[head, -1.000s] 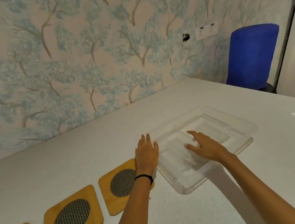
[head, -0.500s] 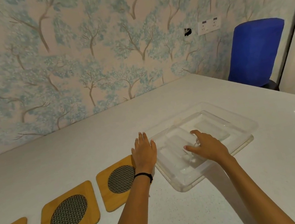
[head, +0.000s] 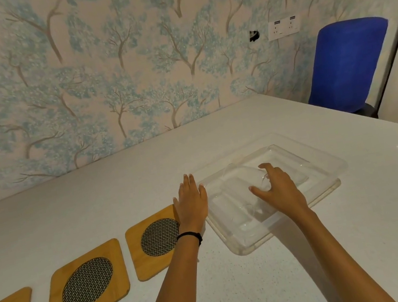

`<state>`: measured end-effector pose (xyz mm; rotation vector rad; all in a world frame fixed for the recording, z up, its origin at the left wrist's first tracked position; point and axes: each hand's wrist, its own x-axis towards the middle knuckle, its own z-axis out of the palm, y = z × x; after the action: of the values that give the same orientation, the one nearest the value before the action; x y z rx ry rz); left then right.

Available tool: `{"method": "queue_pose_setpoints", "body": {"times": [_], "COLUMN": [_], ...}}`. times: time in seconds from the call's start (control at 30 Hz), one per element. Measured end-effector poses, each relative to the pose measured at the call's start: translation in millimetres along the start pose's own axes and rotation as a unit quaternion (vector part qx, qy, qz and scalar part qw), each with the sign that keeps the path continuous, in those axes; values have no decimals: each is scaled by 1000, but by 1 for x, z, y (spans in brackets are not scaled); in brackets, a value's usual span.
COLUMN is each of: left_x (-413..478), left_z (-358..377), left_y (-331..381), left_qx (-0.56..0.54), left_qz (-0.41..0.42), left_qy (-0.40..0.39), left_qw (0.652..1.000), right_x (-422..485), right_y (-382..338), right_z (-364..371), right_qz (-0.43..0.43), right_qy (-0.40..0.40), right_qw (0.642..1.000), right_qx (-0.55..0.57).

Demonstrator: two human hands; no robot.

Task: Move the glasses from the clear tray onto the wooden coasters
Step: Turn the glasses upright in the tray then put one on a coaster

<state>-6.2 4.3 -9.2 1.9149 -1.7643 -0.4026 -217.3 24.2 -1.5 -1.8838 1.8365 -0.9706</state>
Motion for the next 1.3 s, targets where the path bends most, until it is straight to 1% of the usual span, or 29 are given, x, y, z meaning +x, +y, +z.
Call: {"method": "queue_pose_setpoints", "body": {"times": [0.1,0.27,0.53,0.6,0.83,1.07,1.3], "left_x": [-1,-1,-1,-2,-2,-4,-6], "left_z": [2,3,9,11,12,9,9], "left_y": [-2,-3,-5,-4,-4,-1,1], "left_qx": [-11,16,-12,-27,-42,-35,-49], "left_qz": [-5,-12,-22,-26,-29,-27,-28], "left_qy": [2,6,22,23,28,33,34], "left_qw": [1000,1000,999,999,998,998,998], "right_x": [-1,-3,6,12,39,44,39], "right_y": [-1,0,0,3,15,16,19], "right_z": [-1,0,-8,-16,-41,-45,-44], "right_qz": [-8,-12,-29,-34,-97,-120,-139], "right_qy": [22,73,145,151,114,88,63], "right_qw": [1000,995,980,979,986,987,988], "right_qx": [16,60,132,130,69,57,14]}}
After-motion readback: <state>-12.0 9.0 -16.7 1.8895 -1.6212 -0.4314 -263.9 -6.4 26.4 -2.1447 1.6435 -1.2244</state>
